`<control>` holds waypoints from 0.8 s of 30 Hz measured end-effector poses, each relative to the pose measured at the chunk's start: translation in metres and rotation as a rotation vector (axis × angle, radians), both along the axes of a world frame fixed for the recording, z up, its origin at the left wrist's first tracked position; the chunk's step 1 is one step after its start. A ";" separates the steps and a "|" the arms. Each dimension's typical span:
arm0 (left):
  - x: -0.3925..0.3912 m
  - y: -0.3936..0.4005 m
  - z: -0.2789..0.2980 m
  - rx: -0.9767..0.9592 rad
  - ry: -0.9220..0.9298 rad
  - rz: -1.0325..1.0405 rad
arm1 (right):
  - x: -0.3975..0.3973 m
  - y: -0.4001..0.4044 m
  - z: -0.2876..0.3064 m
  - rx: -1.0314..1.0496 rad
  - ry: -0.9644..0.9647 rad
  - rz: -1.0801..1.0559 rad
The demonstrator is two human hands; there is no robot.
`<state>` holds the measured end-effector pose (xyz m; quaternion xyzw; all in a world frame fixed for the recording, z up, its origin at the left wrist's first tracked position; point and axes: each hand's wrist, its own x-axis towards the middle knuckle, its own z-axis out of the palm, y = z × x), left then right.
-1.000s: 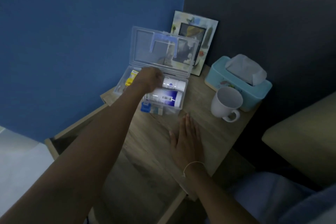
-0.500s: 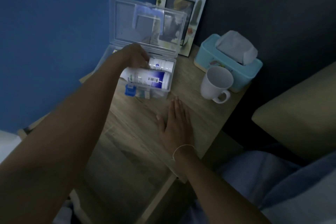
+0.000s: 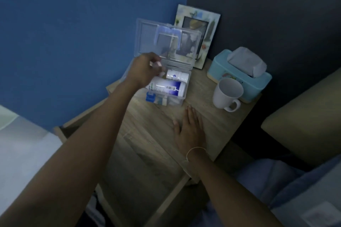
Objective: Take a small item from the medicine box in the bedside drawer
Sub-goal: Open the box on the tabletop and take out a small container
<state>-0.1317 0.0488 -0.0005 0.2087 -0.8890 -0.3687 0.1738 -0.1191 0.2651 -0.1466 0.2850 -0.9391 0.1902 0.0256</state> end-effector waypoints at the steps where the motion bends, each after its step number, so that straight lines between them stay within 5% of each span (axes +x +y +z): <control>1: 0.010 0.007 0.001 0.014 0.042 -0.006 | 0.000 0.000 0.001 0.007 -0.003 0.002; 7: 0.073 0.057 -0.004 0.089 0.161 -0.015 | -0.004 0.002 0.010 -0.055 -0.207 0.030; 11: 0.101 0.082 -0.016 0.065 0.048 -0.082 | -0.004 -0.003 0.044 -0.654 -0.720 -0.153; 14: 0.113 0.095 -0.018 0.041 -0.008 -0.100 | 0.009 -0.006 0.072 -0.850 -1.024 -0.156; 24: 0.142 0.113 0.002 0.009 -0.101 -0.236 | 0.035 0.018 0.092 -0.932 -1.589 -0.090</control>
